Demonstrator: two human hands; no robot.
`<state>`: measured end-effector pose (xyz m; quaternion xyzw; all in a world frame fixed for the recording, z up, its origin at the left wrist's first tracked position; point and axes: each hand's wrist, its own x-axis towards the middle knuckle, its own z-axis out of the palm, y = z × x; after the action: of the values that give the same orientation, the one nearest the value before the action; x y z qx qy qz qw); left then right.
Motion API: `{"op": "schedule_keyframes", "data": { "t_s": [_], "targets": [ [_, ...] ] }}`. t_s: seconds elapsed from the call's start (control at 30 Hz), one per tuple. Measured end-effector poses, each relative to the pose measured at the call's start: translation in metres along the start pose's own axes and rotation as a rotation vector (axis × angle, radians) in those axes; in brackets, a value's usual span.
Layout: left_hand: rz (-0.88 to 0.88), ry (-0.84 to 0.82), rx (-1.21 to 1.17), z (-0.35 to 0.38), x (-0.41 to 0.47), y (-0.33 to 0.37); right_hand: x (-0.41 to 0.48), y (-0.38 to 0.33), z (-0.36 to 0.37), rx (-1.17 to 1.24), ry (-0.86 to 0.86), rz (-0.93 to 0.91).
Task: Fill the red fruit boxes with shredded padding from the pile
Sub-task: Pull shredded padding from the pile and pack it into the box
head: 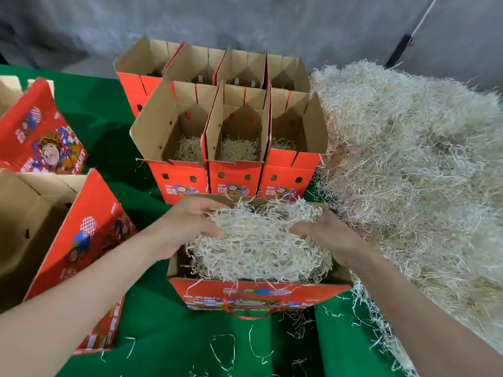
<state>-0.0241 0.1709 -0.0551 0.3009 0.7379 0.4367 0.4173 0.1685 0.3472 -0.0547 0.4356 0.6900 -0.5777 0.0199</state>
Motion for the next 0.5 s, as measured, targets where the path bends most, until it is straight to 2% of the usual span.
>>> {"op": "schedule_keyframes", "data": {
  "t_s": [0.1, 0.17, 0.33, 0.43, 0.5],
  "targets": [
    [0.078, 0.174, 0.625, -0.003, 0.000, -0.008, -0.001, 0.005, -0.009, -0.023, 0.057, 0.012],
    [0.120, 0.211, 0.770, 0.001, -0.001, -0.012, -0.004, 0.007, -0.013, -0.031, 0.068, 0.029],
    [-0.002, 0.231, 0.548, -0.005, 0.005, -0.009, -0.008, 0.008, -0.023, -0.094, 0.099, 0.045],
    [-0.136, 0.146, 0.110, -0.006, 0.006, -0.005, -0.008, 0.005, -0.020, -0.077, 0.115, 0.024],
    [-0.172, 0.068, -0.133, -0.003, 0.006, 0.001, -0.008, 0.002, -0.018, -0.003, 0.067, 0.008]
  ]
}}
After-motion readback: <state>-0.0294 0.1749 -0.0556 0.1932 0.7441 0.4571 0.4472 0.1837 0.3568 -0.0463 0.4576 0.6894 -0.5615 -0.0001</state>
